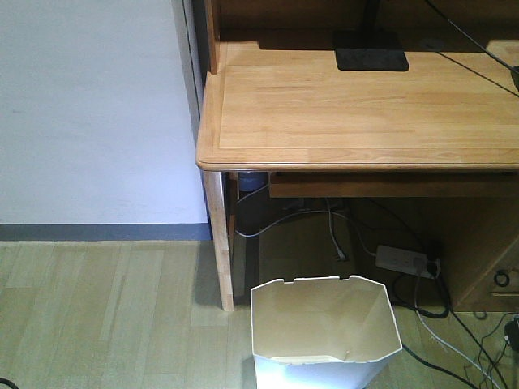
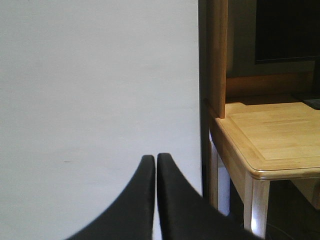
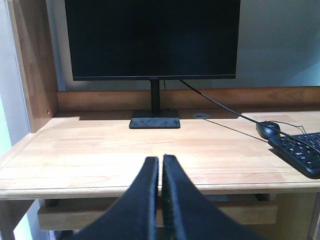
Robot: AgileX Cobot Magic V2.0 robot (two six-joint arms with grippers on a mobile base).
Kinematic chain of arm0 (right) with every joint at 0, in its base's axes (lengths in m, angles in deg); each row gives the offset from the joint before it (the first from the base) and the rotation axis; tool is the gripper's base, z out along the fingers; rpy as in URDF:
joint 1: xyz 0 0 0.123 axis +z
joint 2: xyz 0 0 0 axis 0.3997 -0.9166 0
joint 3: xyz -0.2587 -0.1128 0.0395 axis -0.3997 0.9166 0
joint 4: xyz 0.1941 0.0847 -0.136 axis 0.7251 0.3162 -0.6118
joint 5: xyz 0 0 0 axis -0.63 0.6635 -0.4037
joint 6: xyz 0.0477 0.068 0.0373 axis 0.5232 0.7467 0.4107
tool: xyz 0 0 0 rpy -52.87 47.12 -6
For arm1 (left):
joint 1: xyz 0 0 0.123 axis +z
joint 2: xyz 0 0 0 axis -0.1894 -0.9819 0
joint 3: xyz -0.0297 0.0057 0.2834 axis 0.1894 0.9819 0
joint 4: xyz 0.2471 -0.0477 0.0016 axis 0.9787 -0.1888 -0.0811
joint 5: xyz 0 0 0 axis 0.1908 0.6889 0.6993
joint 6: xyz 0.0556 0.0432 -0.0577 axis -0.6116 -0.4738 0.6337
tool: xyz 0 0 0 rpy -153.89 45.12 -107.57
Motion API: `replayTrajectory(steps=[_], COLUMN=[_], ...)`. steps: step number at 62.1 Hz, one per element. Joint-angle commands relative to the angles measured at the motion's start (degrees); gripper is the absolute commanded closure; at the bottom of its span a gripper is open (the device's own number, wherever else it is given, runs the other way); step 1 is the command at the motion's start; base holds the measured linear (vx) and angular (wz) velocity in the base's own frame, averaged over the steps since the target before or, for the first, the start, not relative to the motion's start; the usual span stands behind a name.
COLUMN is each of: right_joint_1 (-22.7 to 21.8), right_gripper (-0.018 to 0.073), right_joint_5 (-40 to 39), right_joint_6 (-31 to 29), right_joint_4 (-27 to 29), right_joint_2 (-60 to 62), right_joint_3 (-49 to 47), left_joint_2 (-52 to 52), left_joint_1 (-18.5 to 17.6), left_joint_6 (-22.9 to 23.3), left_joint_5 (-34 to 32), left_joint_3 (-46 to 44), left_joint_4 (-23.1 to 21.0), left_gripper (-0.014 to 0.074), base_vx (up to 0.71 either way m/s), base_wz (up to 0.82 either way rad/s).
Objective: Move trash bin to bedside with robot
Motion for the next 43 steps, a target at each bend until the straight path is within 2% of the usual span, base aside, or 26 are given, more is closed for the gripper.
replayTrajectory(steps=[1,43], right_joint_1=[-0.43,-0.43], right_gripper=[0.0568,0.0568], right_joint_5=[-4.13,-4.13], right_joint_6=[-0.34,-0.34], right_joint_4=[-0.51,-0.51], right_joint_2=[0.75,0.75], right_joint_3=[0.03,0.03], left_joint_2=[0.31,0.31], left_joint_1=[-0.35,-0.35], left_joint_6=[0.79,0.79], left_joint_5=[-4.27,-4.27], left_joint_3=[0.67,0.67], left_joint_4=[-0.54,-0.54], left_gripper=[0.0603,0.0603], base_vx=[0.0,0.0], base_wz=[0.0,0.0])
